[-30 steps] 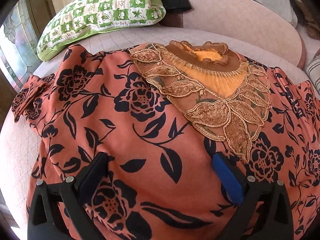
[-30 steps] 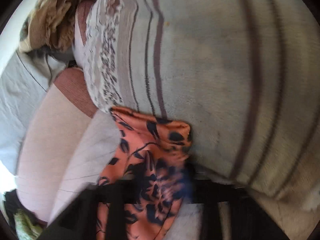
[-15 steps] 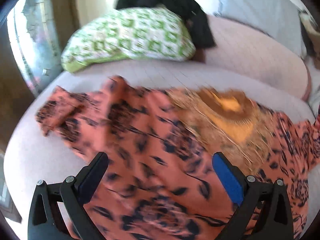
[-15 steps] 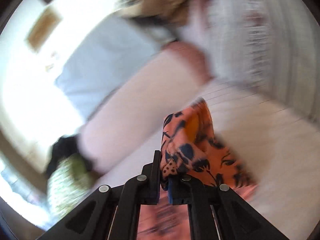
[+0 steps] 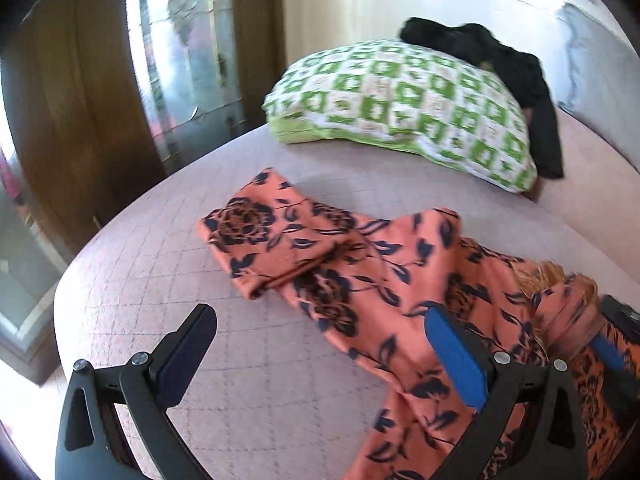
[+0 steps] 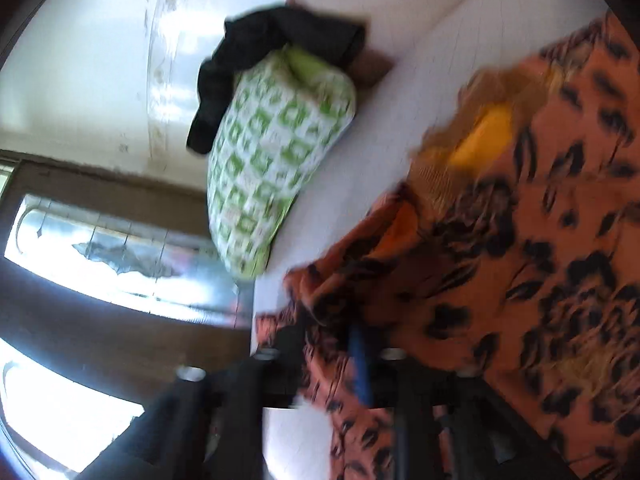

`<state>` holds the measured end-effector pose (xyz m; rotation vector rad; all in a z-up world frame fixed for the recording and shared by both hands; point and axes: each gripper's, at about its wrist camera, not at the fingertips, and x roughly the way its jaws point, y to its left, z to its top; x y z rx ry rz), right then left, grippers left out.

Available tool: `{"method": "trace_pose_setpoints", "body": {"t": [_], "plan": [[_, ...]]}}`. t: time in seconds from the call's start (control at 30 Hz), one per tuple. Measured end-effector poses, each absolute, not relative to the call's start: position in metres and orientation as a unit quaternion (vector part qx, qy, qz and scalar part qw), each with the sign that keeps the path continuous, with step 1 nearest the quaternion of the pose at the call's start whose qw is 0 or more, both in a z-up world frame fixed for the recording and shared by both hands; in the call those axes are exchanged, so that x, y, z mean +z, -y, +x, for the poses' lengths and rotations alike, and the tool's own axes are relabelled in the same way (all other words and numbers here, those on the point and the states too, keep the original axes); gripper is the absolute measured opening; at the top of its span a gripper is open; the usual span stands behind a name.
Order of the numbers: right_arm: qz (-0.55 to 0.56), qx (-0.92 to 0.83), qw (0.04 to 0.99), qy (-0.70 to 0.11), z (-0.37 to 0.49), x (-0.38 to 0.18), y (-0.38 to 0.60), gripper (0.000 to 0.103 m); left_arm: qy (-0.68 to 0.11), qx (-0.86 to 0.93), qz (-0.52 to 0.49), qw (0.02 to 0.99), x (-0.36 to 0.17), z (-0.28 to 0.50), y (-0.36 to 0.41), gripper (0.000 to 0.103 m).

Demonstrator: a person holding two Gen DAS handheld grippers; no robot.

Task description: Fold small clothes

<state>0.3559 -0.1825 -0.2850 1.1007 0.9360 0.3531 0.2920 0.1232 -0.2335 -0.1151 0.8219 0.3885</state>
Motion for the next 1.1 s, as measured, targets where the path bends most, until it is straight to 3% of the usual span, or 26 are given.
{"method": "trace_pose_setpoints", "body": {"t": [0.03,0.07,0.1,0.27,0.4,0.5,0.6,0.8,1.03,1.1], "plan": [[0.493,0.168,0.743,-0.421,0.352,-0.281,0.183,0.068,-0.396,0.190,-0.061,0.896,-0.233,0.292,-0.127,0.103],[0.482,0.167,0.757,-0.408,0.344,-0.274,0.191,0.092,-0.395,0.191,-0.067,0.896,-0.231,0.291,-0.129,0.103],[0.476,0.158,0.771,-0.392,0.336,-0.269,0.197,0.093,-0.391,0.191,-0.071,0.897,-0.230,0.291,-0.130,0.103],[0.405,0.105,0.821,-0.388,0.303,-0.241,0.251,0.090,-0.395,0.158,-0.058,0.903,-0.233,0.297,-0.106,0.103],[0.355,0.022,0.845,-0.399,0.274,-0.244,0.301,0.073,-0.413,0.134,-0.029,0.900,-0.243,0.305,-0.074,0.103],[0.321,-0.037,0.854,-0.408,0.262,-0.265,0.335,0.071,-0.427,0.126,-0.014,0.895,-0.252,0.307,-0.057,0.103],[0.333,-0.085,0.794,-0.502,0.273,-0.315,0.364,0.062,-0.439,0.118,-0.006,0.891,-0.258,0.310,-0.052,0.103],[0.263,-0.031,0.847,-0.461,0.289,-0.269,0.335,0.061,-0.411,0.186,-0.078,0.889,-0.244,0.305,-0.115,0.103],[0.229,0.070,0.844,-0.480,0.282,-0.273,0.277,0.062,-0.361,0.379,-0.210,0.826,-0.233,0.262,-0.235,0.103],[0.262,0.117,0.834,-0.470,0.286,-0.271,0.251,0.071,-0.348,0.431,-0.222,0.802,-0.230,0.248,-0.254,0.103]]}}
